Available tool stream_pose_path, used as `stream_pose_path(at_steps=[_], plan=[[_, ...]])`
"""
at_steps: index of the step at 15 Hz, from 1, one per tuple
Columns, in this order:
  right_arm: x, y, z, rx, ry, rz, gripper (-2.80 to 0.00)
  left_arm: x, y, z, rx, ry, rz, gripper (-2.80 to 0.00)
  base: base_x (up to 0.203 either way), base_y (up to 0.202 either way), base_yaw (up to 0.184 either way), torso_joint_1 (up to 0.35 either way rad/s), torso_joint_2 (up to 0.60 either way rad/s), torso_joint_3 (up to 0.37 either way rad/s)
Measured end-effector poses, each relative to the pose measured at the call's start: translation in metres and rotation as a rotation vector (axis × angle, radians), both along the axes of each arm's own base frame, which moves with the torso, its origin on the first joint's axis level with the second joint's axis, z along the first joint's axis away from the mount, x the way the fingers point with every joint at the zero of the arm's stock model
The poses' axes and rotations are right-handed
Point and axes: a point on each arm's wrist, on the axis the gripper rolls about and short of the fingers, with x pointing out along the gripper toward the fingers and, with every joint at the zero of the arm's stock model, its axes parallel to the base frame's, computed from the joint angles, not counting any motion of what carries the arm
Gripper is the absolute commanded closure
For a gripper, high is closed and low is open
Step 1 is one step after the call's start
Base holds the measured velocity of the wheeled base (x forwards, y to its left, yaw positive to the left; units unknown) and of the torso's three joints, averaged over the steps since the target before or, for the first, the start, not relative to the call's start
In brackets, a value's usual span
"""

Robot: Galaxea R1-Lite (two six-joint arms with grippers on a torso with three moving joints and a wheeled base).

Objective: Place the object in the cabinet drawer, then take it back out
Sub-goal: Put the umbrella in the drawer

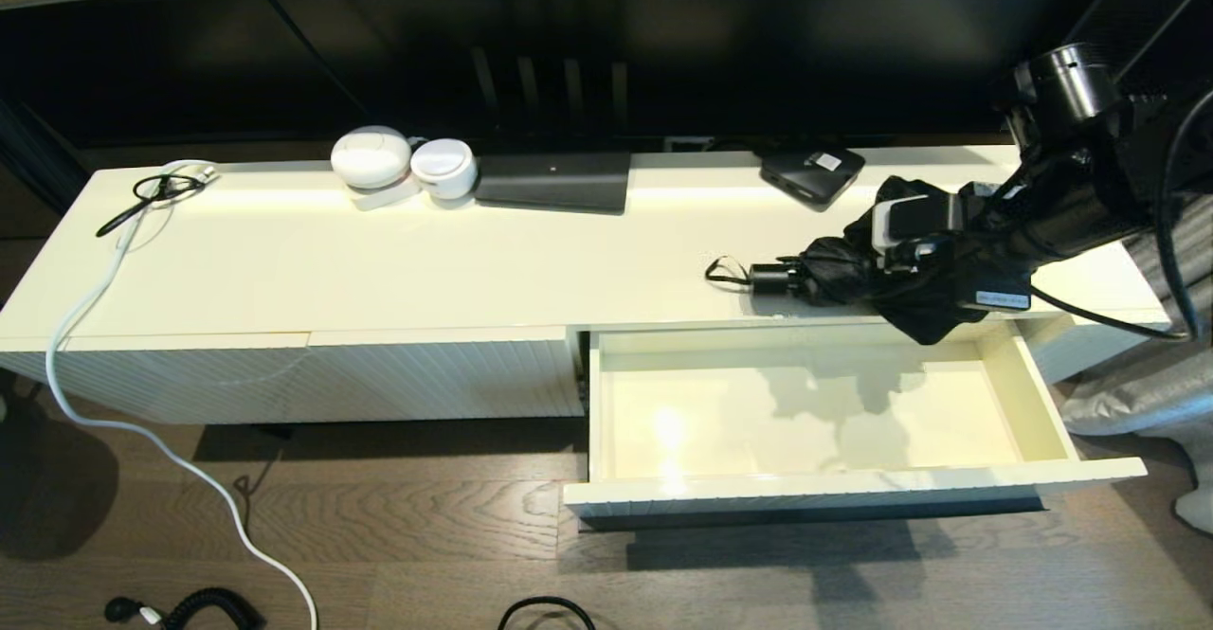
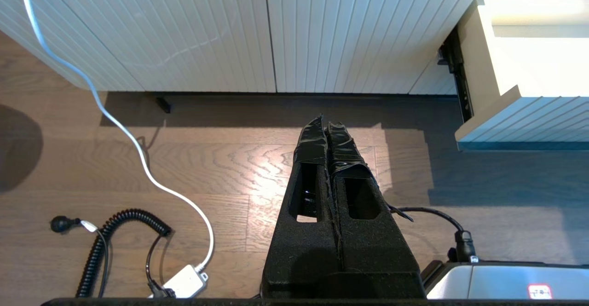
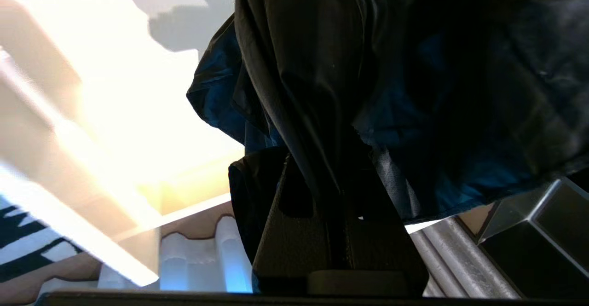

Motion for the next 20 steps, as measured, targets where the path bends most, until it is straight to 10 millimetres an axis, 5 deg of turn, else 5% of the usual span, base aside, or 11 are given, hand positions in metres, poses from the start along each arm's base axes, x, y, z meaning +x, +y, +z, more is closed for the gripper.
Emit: stream_pose_path(at_steps=[11, 16, 20], plan=[[-0.11, 0.01, 0.007, 0.179, 0.074, 0.006, 0.0, 0.0, 0.0, 0.0, 0.0, 0.0, 0.0, 0.0, 0.0, 0.0, 0.0, 0.0, 0.0, 0.0], [-0.116, 0.01, -0.016, 0.185, 0.166, 0.024, 0.0, 0.0, 0.0, 0.0, 0.0, 0.0, 0.0, 0.0, 0.0, 0.0, 0.0, 0.0, 0.0, 0.0], [-0.095, 0.014, -0.04, 0.191, 0.229, 0.026, 0.0, 0.0, 0.0, 0.0, 0.0, 0.0, -0.001, 0.0, 0.0, 0.0, 0.0, 0.0, 0.0, 0.0]])
